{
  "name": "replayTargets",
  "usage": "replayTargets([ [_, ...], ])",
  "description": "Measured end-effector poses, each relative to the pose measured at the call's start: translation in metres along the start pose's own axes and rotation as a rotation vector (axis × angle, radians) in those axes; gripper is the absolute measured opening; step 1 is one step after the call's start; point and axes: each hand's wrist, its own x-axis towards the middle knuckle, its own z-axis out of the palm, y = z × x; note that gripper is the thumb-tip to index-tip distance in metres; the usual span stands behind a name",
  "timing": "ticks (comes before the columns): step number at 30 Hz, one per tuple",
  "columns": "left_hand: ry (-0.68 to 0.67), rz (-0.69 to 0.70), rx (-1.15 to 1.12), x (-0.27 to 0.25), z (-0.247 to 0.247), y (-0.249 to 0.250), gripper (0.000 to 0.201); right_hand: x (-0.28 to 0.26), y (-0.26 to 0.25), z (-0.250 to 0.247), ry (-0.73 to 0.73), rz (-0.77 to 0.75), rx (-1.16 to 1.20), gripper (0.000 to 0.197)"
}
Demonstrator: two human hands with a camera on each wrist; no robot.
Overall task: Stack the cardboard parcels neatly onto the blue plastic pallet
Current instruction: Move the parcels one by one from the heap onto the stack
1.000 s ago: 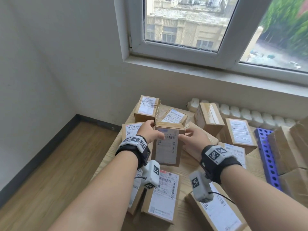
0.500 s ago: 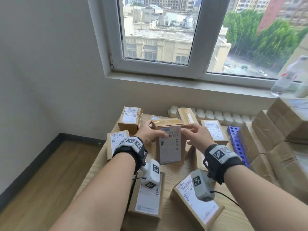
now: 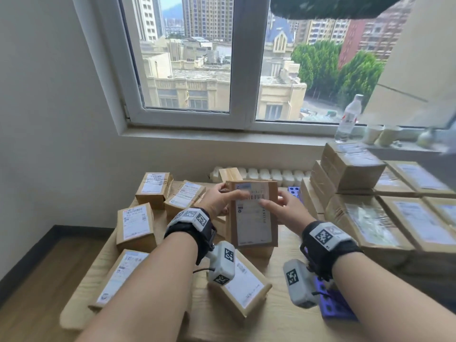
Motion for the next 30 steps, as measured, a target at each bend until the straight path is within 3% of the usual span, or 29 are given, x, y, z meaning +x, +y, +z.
replayTargets([
  [5, -0.045, 0.016, -0.06, -0.019, 0.061, 0.018, 0.077, -0.036, 0.015, -0.054, 0.018, -0.015, 0.039, 0.044],
  [9, -0.067, 0.048, -0.059, -0.03, 0.115, 0.024, 0.082, -0.068, 0.032, -0.101, 0.029, -0.009, 0.05, 0.046],
  [12, -0.1, 0.074, -0.053, -0.038, 0.154, 0.033, 0.073, -0.09, 0.043, -0.133, 0.038, -0.011, 0.094, 0.054],
  [17, -0.133, 0.093, -0.068, -0.049, 0.216, 0.039, 0.08, -0.119, 0.063, -0.187, 0.066, 0.007, 0.195, 0.057],
  [20, -0.15, 0.098, -0.089, -0.054, 0.252, 0.048, 0.062, -0.133, 0.076, -0.217, 0.068, 0.006, 0.218, 0.054],
  [24, -0.17, 0.091, -0.092, -0.053, 0.294, 0.054, 0.085, -0.147, 0.087, -0.254, 0.093, 0.002, 0.234, 0.051],
  [27, -0.174, 0.093, -0.099, -0.05, 0.32, 0.064, 0.075, -0.15, 0.094, -0.277, 0.149, 0.003, 0.26, 0.069],
  [30, -0.201, 0.136, -0.051, -0.041, 0.338, 0.079, 0.06, -0.147, 0.098, -0.298, 0.198, 0.001, 0.298, 0.073],
])
